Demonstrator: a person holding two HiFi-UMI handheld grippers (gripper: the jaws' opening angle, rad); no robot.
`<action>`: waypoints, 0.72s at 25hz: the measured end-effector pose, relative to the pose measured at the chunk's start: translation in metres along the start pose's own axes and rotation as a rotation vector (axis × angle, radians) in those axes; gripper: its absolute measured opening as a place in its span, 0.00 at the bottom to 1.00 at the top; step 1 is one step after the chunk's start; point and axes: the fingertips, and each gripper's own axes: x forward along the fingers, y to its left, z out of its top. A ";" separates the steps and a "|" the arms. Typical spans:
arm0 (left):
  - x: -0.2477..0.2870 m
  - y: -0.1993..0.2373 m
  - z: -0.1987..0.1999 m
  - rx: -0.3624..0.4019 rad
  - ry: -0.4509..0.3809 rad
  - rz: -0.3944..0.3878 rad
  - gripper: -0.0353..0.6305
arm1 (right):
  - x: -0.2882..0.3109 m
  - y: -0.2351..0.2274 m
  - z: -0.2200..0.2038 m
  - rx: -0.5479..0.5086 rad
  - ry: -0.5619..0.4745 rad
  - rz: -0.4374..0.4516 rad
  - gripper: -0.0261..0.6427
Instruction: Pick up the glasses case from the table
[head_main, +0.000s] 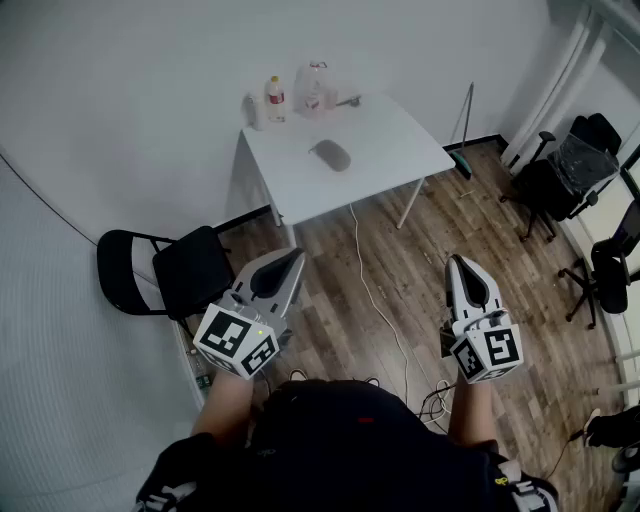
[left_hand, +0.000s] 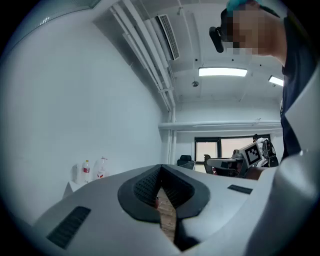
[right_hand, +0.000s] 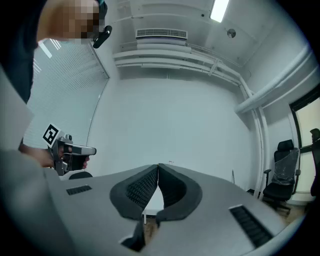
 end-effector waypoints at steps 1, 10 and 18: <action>-0.002 0.001 0.000 0.004 0.001 -0.003 0.08 | 0.000 0.003 0.000 -0.004 0.005 0.000 0.07; -0.002 0.008 -0.005 -0.042 0.004 -0.015 0.08 | 0.001 0.004 -0.001 0.013 0.004 -0.005 0.07; -0.002 0.012 -0.009 -0.040 0.006 -0.019 0.08 | 0.009 0.013 -0.005 0.063 0.001 0.032 0.07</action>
